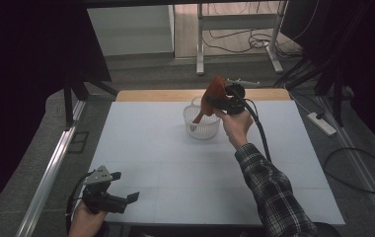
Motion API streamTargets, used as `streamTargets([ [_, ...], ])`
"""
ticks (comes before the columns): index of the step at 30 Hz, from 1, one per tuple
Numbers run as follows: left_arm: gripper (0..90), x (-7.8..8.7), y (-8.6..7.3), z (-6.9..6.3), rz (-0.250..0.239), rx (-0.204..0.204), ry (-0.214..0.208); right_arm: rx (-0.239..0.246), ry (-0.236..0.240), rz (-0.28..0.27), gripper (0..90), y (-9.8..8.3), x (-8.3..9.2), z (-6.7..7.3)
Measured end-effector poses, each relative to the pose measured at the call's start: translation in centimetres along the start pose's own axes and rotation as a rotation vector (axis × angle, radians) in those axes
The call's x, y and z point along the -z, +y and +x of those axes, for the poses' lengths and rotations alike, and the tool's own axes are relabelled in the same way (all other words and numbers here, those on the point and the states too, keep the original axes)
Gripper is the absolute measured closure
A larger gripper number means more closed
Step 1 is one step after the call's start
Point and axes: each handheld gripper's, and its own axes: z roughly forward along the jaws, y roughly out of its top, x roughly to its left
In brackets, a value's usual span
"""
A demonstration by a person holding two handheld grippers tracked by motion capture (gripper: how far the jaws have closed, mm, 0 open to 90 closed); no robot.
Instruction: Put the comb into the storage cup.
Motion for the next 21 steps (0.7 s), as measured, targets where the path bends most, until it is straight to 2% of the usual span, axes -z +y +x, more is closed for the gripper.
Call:
streamTargets([
  [10, 0.0, -0.1, 0.0, 0.0, 0.004, 0.005, 0.001, 0.000, -0.016, 0.018, 52.5, -1.4, -0.7, -0.4],
  [18, 0.0, -0.1, 0.0, 0.0, 0.005, 0.006, 0.006, -0.030, -0.005, 0.004, 50.3, -2.1, -0.8, -1.3],
  [21, 0.0, -0.1, 0.0, 0.0, 0.006, 0.007, 0.008, -0.059, -0.002, 0.004, 49.0, -2.5, -0.8, -2.0],
])
